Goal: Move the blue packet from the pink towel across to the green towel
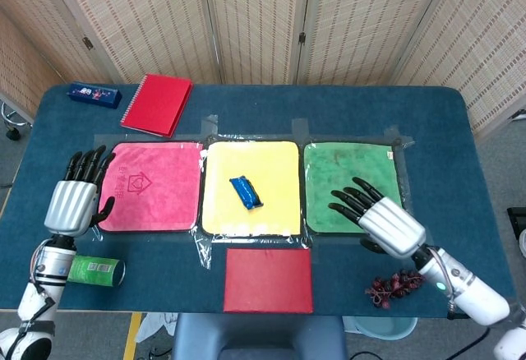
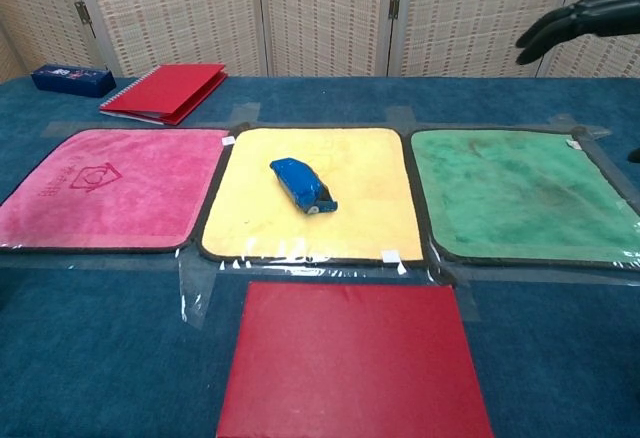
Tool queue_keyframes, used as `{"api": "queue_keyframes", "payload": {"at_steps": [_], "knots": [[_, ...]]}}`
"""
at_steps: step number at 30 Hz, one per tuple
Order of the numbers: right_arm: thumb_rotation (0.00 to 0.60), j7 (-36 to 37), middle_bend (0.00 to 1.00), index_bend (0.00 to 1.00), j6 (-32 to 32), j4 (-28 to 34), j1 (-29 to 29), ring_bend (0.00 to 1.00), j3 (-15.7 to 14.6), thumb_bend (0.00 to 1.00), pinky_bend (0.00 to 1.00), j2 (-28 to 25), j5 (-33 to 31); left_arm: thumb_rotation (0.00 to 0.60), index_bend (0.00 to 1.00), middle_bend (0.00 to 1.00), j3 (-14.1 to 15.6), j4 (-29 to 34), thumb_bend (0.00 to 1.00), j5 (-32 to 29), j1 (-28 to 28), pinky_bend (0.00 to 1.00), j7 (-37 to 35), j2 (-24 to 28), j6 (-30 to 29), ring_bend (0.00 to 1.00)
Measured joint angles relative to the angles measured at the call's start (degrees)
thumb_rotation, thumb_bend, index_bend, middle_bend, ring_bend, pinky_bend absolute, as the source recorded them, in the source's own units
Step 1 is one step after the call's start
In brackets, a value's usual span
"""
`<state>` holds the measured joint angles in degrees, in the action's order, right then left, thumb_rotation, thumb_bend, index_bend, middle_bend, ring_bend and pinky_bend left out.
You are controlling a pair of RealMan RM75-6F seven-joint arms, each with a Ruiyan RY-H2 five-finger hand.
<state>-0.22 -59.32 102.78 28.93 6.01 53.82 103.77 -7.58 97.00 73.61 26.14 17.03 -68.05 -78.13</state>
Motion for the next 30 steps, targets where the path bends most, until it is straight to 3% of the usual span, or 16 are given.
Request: {"api": "queue_keyframes", "payload": {"at_steps": [7, 15, 30], "knots": [[0.600, -2.0, 0.14, 0.18, 10.9, -1.2, 9.4, 0.14, 2.7, 0.28, 0.03, 5.3, -3.7, 0.600, 0.01, 0.00, 1.8, 1.3, 0.45, 2.9, -3.5, 0.00, -2.1, 1.8, -3.0, 0.00], [0.600, -7.9, 0.15, 0.20, 22.9, -8.6, 20.6, 0.13, 5.0, 0.31, 0.03, 14.9, -8.1, 0.600, 0.01, 0.00, 2.9, 1.5, 0.45, 4.9, -6.9, 0.00, -4.5, 3.0, -5.3, 0.00], [0.600, -9.1, 0.17, 0.22, 31.1, -27.0, 34.1, 0.16, 5.6, 0.52, 0.03, 29.9, -11.8, 0.600, 0.00, 0.00, 3.6, -1.1, 0.45, 4.9, -10.7, 0.00, -8.1, 3.1, -5.7, 0.00]]}}
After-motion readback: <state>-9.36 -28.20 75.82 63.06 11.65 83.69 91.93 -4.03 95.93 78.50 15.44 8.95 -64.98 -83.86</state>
